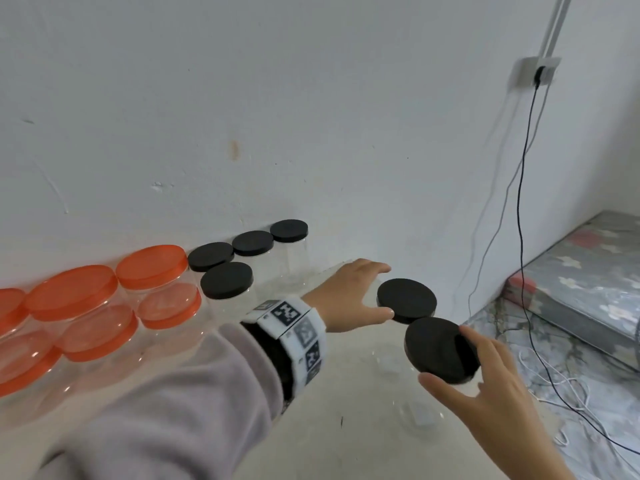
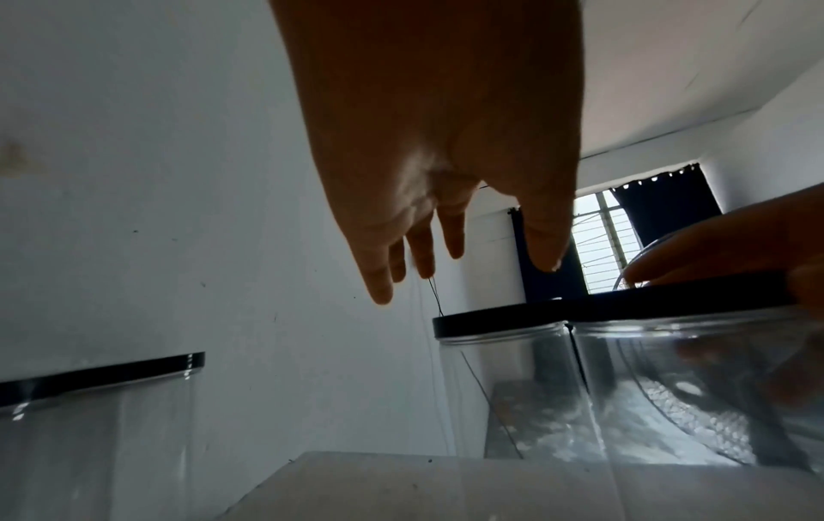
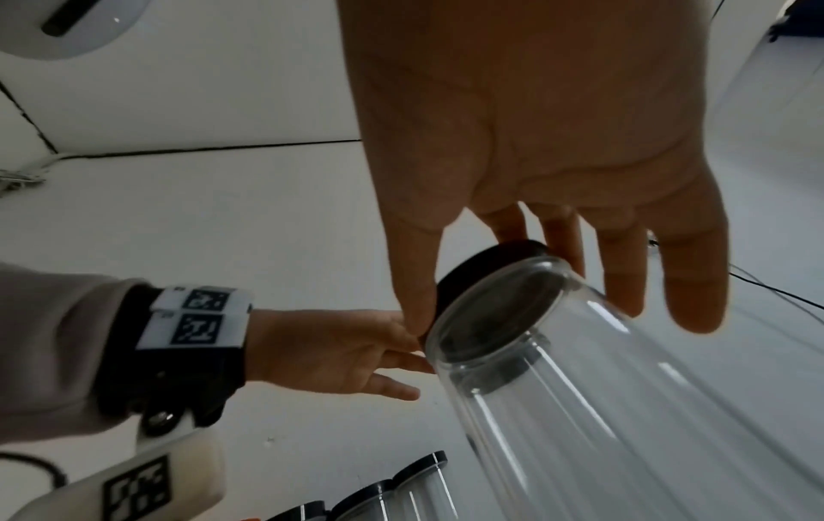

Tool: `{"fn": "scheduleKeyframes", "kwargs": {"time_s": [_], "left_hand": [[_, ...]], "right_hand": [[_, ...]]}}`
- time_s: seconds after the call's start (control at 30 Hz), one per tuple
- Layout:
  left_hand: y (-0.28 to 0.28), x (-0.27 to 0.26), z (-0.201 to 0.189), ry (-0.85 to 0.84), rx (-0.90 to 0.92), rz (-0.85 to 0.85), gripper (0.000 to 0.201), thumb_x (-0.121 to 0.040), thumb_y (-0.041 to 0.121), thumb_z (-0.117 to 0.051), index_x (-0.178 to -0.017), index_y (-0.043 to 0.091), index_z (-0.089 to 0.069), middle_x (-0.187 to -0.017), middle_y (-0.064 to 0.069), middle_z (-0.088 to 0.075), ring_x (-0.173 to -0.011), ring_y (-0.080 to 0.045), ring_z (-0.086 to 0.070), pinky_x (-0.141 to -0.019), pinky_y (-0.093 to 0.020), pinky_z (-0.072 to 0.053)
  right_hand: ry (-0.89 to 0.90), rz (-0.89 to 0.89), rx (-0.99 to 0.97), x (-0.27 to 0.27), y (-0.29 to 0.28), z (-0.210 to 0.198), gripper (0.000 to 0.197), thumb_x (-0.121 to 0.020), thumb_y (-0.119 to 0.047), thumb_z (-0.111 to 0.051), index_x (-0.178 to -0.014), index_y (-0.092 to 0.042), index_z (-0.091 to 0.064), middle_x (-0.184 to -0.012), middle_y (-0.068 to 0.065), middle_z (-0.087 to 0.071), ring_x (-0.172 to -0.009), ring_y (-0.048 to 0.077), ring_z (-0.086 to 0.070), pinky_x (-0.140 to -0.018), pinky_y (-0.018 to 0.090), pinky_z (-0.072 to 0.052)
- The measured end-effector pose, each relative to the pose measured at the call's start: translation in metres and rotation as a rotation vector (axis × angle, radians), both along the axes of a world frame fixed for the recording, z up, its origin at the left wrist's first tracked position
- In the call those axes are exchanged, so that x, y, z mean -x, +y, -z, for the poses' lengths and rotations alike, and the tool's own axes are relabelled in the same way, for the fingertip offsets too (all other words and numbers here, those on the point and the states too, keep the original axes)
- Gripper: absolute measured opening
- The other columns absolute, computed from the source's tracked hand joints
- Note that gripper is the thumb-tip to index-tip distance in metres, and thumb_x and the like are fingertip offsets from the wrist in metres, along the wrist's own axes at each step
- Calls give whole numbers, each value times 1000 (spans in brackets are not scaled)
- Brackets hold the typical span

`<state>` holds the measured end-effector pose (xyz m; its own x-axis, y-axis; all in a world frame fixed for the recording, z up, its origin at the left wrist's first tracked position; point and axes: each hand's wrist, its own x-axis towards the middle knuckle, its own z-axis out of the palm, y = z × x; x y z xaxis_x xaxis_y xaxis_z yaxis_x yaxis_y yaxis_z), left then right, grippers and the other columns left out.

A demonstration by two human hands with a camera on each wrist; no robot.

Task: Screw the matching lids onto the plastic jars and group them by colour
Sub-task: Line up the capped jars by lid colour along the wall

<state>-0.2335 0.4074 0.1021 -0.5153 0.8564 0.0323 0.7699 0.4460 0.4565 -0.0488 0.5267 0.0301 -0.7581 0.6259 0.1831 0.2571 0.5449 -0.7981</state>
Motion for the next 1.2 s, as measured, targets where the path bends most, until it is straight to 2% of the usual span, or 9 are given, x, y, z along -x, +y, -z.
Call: {"fn": "scheduleKeyframes", "kwargs": {"time_s": [0.13, 0.2, 0.43, 0.5, 0.6, 0.77, 0.87, 0.97, 1.2], "left_hand": [[27, -1, -6, -23, 158, 50, 73, -90, 26, -61, -151, 21, -22, -155, 3, -22, -142, -15, -20, -112, -28, -21], [34, 1, -7, -46, 213, 51, 78, -88, 27, -64, -151, 21, -19, -155, 2, -22, -141, -17, -24, -111, -30, -26], [45, 4, 9, -91, 180, 0, 87, -83, 38, -70, -151, 18, -20, -150, 0, -29, -133, -19, -36, -103, -27, -33], [44, 6, 11, -90, 160, -40, 89, -81, 41, -72, -150, 18, -21, -147, 0, -29, -132, -19, -37, -105, -30, -36], [36, 16, 9, -60, 179, -126, 87, -76, 45, -74, -144, 16, -30, -137, -1, -33, -125, -21, -41, -103, -38, -42], [3, 49, -4, -6, 186, -270, 74, -72, 50, -74, -129, 15, -43, -121, 0, -37, -106, -18, -48, -91, -33, -47], [-21, 72, -12, 21, 175, -380, 67, -71, 53, -73, -120, 14, -49, -120, 0, -38, -101, -17, -49, -89, -33, -47], [-41, 90, -15, 25, 108, -513, 68, -70, 53, -74, -119, 12, -51, -122, -2, -40, -101, -17, -48, -84, -28, -42], [-65, 107, -3, 6, 71, -676, 72, -69, 53, -76, -120, 9, -50, -121, -6, -43, -102, -22, -53, -91, -35, -47]], "right_hand": [[27, 32, 37, -3, 5, 5, 84, -68, -22, -85, -140, -18, -42, -126, -5, -43, -111, 14, -49, -93, 36, -46], [34, 55, 51, -6, 11, 6, 90, -65, -20, -87, -142, -16, -40, -125, -5, -43, -111, 15, -50, -87, 35, -48], [99, 112, 71, -6, 34, 0, 91, -68, -22, -85, -145, -14, -37, -129, -3, -41, -110, 17, -49, -82, 27, -44], [101, 111, 58, 0, 36, -1, 89, -69, -24, -84, -145, -15, -37, -126, -6, -40, -108, 17, -51, -74, 19, -39], [119, 99, 37, 15, 38, -1, 86, -70, -25, -84, -143, -15, -40, -120, -10, -40, -106, 11, -45, -75, 21, -36], [144, 10, 40, 62, 37, -4, 85, -73, -28, -82, -144, -15, -38, -120, -12, -38, -108, 9, -45, -87, 25, -34], [161, -77, 41, 102, 30, -7, 83, -75, -30, -80, -144, -15, -37, -121, -13, -38, -106, 6, -44, -82, 14, -33], [164, -156, 41, 147, 23, -9, 79, -75, -29, -80, -142, -16, -40, -121, -12, -38, -104, 4, -43, -72, 2, -34], [164, -315, 32, 234, 6, -11, 65, -76, -22, -78, -134, -17, -49, -124, -6, -41, -101, 5, -45, -69, -5, -34]]}}
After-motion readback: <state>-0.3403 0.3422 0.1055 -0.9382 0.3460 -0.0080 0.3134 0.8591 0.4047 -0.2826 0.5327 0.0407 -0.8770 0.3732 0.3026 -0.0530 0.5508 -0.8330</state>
